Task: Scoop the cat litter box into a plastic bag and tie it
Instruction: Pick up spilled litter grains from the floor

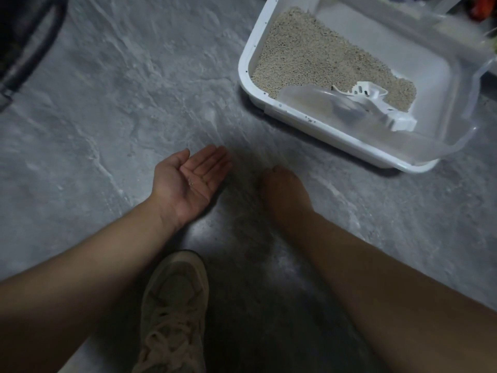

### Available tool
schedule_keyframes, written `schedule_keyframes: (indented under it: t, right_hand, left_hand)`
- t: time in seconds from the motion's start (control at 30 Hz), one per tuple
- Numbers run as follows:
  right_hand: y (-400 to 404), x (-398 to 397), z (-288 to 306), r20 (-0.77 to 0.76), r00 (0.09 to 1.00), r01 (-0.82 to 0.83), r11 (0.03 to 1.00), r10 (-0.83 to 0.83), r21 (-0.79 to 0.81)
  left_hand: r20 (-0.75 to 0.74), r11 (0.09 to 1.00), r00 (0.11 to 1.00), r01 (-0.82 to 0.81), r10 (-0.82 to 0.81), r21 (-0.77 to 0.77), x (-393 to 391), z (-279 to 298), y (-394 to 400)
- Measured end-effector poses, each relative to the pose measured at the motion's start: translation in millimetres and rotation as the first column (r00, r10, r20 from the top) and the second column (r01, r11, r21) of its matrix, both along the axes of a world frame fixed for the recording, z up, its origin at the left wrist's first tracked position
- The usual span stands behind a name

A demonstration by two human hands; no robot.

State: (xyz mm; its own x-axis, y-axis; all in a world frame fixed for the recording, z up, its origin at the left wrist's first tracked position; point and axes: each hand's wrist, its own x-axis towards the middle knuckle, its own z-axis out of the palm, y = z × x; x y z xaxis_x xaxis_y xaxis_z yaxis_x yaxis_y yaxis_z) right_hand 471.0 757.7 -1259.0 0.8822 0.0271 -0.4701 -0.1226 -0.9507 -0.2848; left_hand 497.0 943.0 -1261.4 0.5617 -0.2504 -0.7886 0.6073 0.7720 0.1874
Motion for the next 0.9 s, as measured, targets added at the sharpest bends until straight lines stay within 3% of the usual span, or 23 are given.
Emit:
schedule_keyframes:
  t: [0.23,0.37,0.47,0.63,0.77,0.83,0.9]
  right_hand:
    - [9,-5,-2,-0.035,0.999,0.037,0.999,-0.038,-0.022]
    - [41,-16,19,0.255,0.964,0.027,0.98,-0.077,0.195]
    - [69,-19,34,0.165,0.978,0.054,0.923,-0.126,0.382]
    - [73,-23,39,0.196,0.969,0.035,0.869,-0.15,0.494]
    - [28,-48,19,0.346,0.911,0.102,0.935,-0.225,0.341]
    - [4,-66,-3,0.278,0.946,0.128,0.981,-0.165,0.145]
    - [-11,-86,-26,0.174,0.985,-0.011,0.997,0.024,-0.08]
  left_hand:
    - [0.005,1.0,1.0,0.03,-0.03,0.003,-2,-3,-4]
    - [-0.005,0.999,0.999,0.054,-0.054,0.005,-5,-4,-6]
    - [-0.007,0.992,0.993,0.12,-0.121,-0.036,-9,-1,-12]
    - [0.018,0.992,0.993,0.119,-0.119,-0.032,-6,1,-11]
    - [0.012,0.999,1.0,0.021,-0.021,-0.028,-3,1,-8]
    - [0.013,1.0,1.0,0.01,-0.009,-0.025,-3,0,-8]
    - [0.013,1.0,1.0,0.003,-0.002,-0.02,-3,-2,-7]
